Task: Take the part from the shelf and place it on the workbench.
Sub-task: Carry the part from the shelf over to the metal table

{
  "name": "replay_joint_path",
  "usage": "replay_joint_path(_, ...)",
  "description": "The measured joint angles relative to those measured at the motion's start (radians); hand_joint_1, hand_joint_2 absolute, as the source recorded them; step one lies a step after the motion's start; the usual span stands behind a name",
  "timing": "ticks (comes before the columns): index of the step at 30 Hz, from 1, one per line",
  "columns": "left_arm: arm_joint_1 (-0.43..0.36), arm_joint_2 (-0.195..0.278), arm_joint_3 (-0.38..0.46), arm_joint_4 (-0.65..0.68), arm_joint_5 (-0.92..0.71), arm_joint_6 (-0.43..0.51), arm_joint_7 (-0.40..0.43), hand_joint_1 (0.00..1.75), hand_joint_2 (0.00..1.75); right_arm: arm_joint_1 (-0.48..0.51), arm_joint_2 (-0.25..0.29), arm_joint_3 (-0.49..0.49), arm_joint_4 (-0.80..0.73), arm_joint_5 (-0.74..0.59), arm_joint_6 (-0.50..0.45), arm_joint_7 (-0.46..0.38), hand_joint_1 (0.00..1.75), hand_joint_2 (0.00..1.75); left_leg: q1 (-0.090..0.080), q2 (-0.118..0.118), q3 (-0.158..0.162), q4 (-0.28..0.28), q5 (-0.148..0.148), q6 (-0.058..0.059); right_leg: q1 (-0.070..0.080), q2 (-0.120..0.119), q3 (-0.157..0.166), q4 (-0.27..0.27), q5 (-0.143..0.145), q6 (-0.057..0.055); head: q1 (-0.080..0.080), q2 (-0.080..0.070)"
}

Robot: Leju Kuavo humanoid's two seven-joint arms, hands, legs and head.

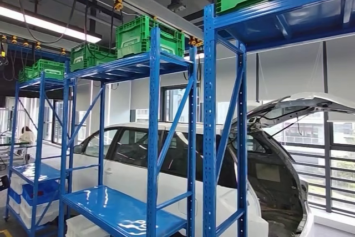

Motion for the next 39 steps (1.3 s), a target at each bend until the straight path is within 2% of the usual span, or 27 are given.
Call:
replay_joint_path(2,0.002,0.002,0.000,-0.001,0.000,0.001,0.002,0.00,1.75,-0.009,0.001,0.002,-0.002,0.000,0.000,0.001,1.75,1.75,-0.003,0.025,-0.012,0.019,-0.017,-0.009,-0.006,-0.022,0.002,-0.012,0.007,-0.003,0.000,0.000)
replay_joint_path(3,0.000,0.003,0.000,-0.001,0.000,0.001,0.002,0.00,1.75,-0.012,0.002,0.003,-0.003,-0.001,0.000,0.002,1.75,1.75,-0.005,0.049,-0.029,0.055,-0.043,-0.012,-0.009,-0.035,0.003,-0.018,0.011,-0.004,0.000,0.000)
replay_joint_path(4,-0.002,0.003,0.000,-0.001,0.000,0.000,0.001,0.00,1.75,-0.015,0.003,0.003,-0.004,-0.002,0.000,0.004,1.75,1.75,-0.004,0.073,-0.054,0.112,-0.078,-0.016,-0.010,-0.050,0.002,-0.020,0.012,-0.005,0.000,0.000)
replay_joint_path(5,-0.005,0.003,0.000,-0.001,0.000,0.000,-0.001,0.00,1.75,-0.016,0.003,0.004,-0.004,-0.002,0.001,0.006,1.75,1.75,-0.002,0.085,-0.083,0.180,-0.113,-0.020,-0.010,-0.064,0.001,-0.021,0.013,-0.005,0.000,0.000)
replay_joint_path(7,-0.008,0.003,0.000,-0.001,0.000,-0.002,-0.005,0.00,1.75,-0.016,0.003,0.005,-0.004,-0.003,0.003,0.009,1.75,1.75,0.004,0.094,-0.121,0.279,-0.148,-0.029,-0.010,-0.094,-0.001,-0.020,0.012,-0.004,0.001,0.000)
replay_joint_path(8,-0.007,0.004,0.000,-0.001,0.000,-0.002,-0.006,0.00,1.75,-0.017,0.003,0.006,-0.004,-0.004,0.004,0.010,1.75,1.75,0.008,0.097,-0.116,0.279,-0.139,-0.033,-0.010,-0.106,-0.001,-0.020,0.012,-0.003,0.001,0.000)
replay_joint_path(9,-0.005,0.005,0.000,-0.001,0.000,-0.002,-0.008,0.00,1.75,-0.018,0.003,0.008,-0.004,-0.004,0.005,0.010,1.75,1.75,0.011,0.103,-0.091,0.241,-0.115,-0.037,-0.011,-0.118,0.000,-0.019,0.011,-0.001,0.001,0.000)
replay_joint_path(11,-0.005,0.007,0.000,-0.001,0.002,-0.002,-0.013,0.00,1.75,-0.024,0.004,0.012,-0.004,-0.004,0.008,0.013,1.75,1.75,0.014,0.138,-0.014,0.104,-0.056,-0.044,-0.011,-0.136,0.000,-0.012,0.005,0.009,0.001,0.000)
replay_joint_path(13,-0.009,0.008,0.000,-0.002,0.005,-0.003,-0.019,0.00,1.75,-0.033,0.004,0.016,-0.004,-0.004,0.009,0.015,1.75,1.75,0.011,0.167,0.028,0.018,-0.033,-0.034,-0.006,-0.150,-0.002,-0.001,-0.001,0.023,0.000,0.000)
replay_joint_path(14,-0.010,0.008,0.000,-0.002,0.006,-0.003,-0.021,0.00,1.75,-0.036,0.005,0.017,-0.003,-0.004,0.010,0.016,1.75,1.75,0.007,0.169,0.029,0.010,-0.037,-0.025,-0.004,-0.158,-0.003,0.002,-0.002,0.028,0.000,0.000)
replay_joint_path(16,-0.007,0.008,0.000,-0.002,0.009,-0.003,-0.022,0.00,1.75,-0.042,0.005,0.020,-0.003,-0.003,0.010,0.017,1.75,1.75,0.005,0.151,0.024,0.010,-0.034,-0.007,-0.005,-0.168,-0.002,0.004,-0.005,0.036,0.000,0.000)
replay_joint_path(18,-0.006,0.008,0.000,-0.002,0.009,-0.004,-0.023,0.00,1.75,-0.046,0.006,0.023,-0.003,-0.003,0.010,0.017,1.75,1.75,0.006,0.133,0.022,0.009,-0.030,0.006,-0.011,-0.136,-0.014,0.040,-0.037,0.043,0.000,0.000)
replay_joint_path(20,-0.009,0.008,0.000,-0.002,0.009,-0.004,-0.024,0.00,1.75,-0.047,0.006,0.025,-0.002,-0.003,0.010,0.017,1.75,1.75,0.006,0.114,0.019,0.009,-0.027,0.016,-0.014,-0.087,-0.062,0.154,-0.102,0.048,0.000,0.000)
replay_joint_path(21,-0.011,0.008,0.000,-0.002,0.009,-0.004,-0.025,0.00,1.75,-0.047,0.005,0.025,-0.001,-0.003,0.011,0.018,1.75,1.75,0.004,0.103,0.018,0.009,-0.025,0.019,-0.014,-0.076,-0.094,0.225,-0.133,0.047,0.000,0.000)
replay_joint_path(22,-0.011,0.008,0.000,-0.002,0.006,-0.004,-0.025,0.00,1.75,-0.046,0.005,0.027,0.000,-0.003,0.012,0.018,1.75,1.75,0.000,0.092,0.017,0.009,-0.025,0.021,-0.013,-0.072,-0.120,0.277,-0.147,0.045,0.000,0.000)
replay_joint_path(23,-0.011,0.008,0.000,-0.002,0.004,-0.004,-0.025,0.00,1.75,-0.047,0.005,0.028,0.001,-0.003,0.013,0.018,1.75,1.75,-0.004,0.080,0.017,0.009,-0.024,0.023,-0.011,-0.069,-0.131,0.297,-0.143,0.041,0.000,0.000)
replay_joint_path(24,-0.011,0.008,0.000,-0.002,0.001,-0.004,-0.025,0.00,1.75,-0.047,0.005,0.030,0.001,-0.003,0.015,0.018,1.75,1.75,-0.008,0.068,0.018,0.009,-0.023,0.024,-0.009,-0.066,-0.123,0.275,-0.118,0.033,0.000,0.000)
replay_joint_path(25,-0.010,0.008,0.000,-0.002,-0.001,-0.004,-0.025,0.00,1.75,-0.049,0.005,0.032,0.001,-0.003,0.016,0.018,1.75,1.75,-0.011,0.055,0.019,0.009,-0.022,0.025,-0.005,-0.056,-0.099,0.217,-0.078,0.022,0.000,0.000)
replay_joint_path(27,-0.012,0.005,-0.001,-0.002,-0.004,-0.004,-0.025,0.00,1.75,-0.054,0.005,0.035,0.001,-0.003,0.018,0.018,1.75,1.75,-0.012,0.032,0.017,0.009,-0.020,0.026,0.004,-0.009,-0.044,0.084,-0.009,-0.007,0.000,0.000)
replay_joint_path(29,-0.014,0.002,-0.002,-0.002,-0.006,-0.003,-0.026,0.00,1.75,-0.058,0.005,0.038,0.002,-0.003,0.022,0.019,1.75,1.75,-0.005,0.013,0.010,0.008,-0.015,0.021,0.011,0.020,-0.021,0.024,0.015,-0.021,0.001,0.000)
replay_joint_path(31,-0.012,0.002,-0.002,-0.003,-0.007,-0.003,-0.027,0.00,1.75,-0.063,0.005,0.040,0.004,-0.003,0.028,0.020,1.75,1.75,0.000,-0.005,0.004,0.006,-0.010,0.012,0.011,0.001,-0.013,0.004,0.019,-0.019,0.001,0.000)
replay_joint_path(32,-0.010,0.001,-0.002,-0.003,-0.006,-0.002,-0.027,0.00,1.75,-0.066,0.006,0.042,0.005,-0.003,0.031,0.020,1.75,1.75,-0.001,0.002,0.001,0.007,-0.013,0.007,0.007,-0.012,-0.007,-0.011,0.022,-0.017,0.001,0.000)
replay_joint_path(34,-0.012,0.000,-0.002,-0.003,-0.005,-0.002,-0.028,0.00,1.75,-0.072,0.008,0.046,0.009,-0.003,0.036,0.021,1.75,1.75,-0.004,0.043,-0.024,0.055,-0.049,-0.002,-0.001,-0.039,0.004,-0.037,0.028,-0.013,0.001,0.000)
replay_joint_path(35,-0.014,-0.001,-0.002,-0.003,-0.005,-0.002,-0.027,0.00,1.75,-0.073,0.009,0.048,0.012,-0.003,0.038,0.021,1.75,1.75,-0.002,0.068,-0.048,0.106,-0.078,-0.008,-0.001,-0.052,0.005,-0.039,0.029,-0.012,0.001,0.000)
replay_joint_path(37,-0.017,-0.001,-0.002,-0.003,-0.005,-0.002,-0.026,0.00,1.75,-0.073,0.009,0.050,0.018,-0.003,0.040,0.022,1.75,1.75,0.008,0.090,-0.101,0.220,-0.125,-0.021,-0.003,-0.079,0.005,-0.039,0.028,-0.010,0.002,0.000)
replay_joint_path(38,-0.016,-0.001,-0.002,-0.003,-0.005,-0.002,-0.026,0.00,1.75,-0.073,0.009,0.052,0.022,-0.003,0.041,0.023,1.75,1.75,0.013,0.095,-0.111,0.246,-0.127,-0.028,-0.004,-0.092,0.004,-0.037,0.027,-0.008,0.002,0.000)
replay_joint_path(39,-0.013,-0.001,-0.002,-0.003,-0.004,-0.002,-0.025,0.00,1.75,-0.073,0.009,0.054,0.024,-0.004,0.042,0.023,1.75,1.75,0.018,0.100,-0.104,0.236,-0.111,-0.034,-0.007,-0.103,0.004,-0.035,0.024,-0.004,0.002,0.000)
